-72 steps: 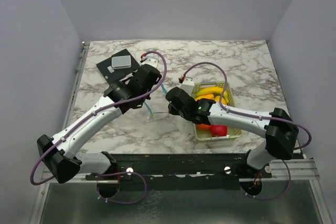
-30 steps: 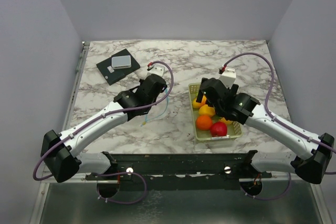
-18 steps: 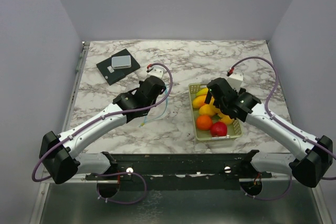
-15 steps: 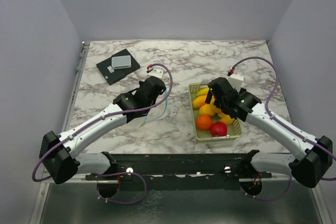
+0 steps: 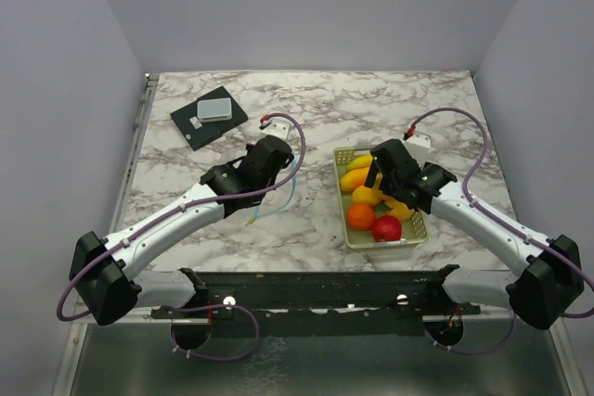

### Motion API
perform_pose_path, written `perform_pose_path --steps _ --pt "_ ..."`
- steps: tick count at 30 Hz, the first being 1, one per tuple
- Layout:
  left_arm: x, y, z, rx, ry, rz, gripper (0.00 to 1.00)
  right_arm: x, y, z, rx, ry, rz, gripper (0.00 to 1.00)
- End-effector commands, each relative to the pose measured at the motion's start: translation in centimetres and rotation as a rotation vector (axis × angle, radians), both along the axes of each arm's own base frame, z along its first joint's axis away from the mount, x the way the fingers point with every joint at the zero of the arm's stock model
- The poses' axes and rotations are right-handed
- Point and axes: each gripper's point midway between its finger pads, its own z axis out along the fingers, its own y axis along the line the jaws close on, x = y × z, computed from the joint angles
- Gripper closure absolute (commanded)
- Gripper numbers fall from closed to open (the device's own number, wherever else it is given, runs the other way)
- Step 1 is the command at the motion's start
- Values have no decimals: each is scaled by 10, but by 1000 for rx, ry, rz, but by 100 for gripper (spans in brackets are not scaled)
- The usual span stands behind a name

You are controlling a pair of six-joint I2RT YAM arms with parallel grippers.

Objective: Place the food in the zip-top bag and seal the zipper
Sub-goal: Pick up the fake fruit from the bin.

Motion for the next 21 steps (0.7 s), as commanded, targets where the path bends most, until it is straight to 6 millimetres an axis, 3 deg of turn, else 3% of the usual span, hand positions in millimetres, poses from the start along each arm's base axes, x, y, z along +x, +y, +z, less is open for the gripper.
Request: perform_pose_path --steps 1,13,17,21 --pt "-1 -1 5 -16 -15 -8 100 3 3 -12 24 16 7 0" --pt "-2 0 4 -14 -14 -8 100 9 3 -23 62 24 2 9" --pt "-2 0 3 -11 -13 -8 100 9 3 -25 71 23 6 17" --pt "-2 0 2 -8 -10 -7 100 9 3 -26 72 26 13 33"
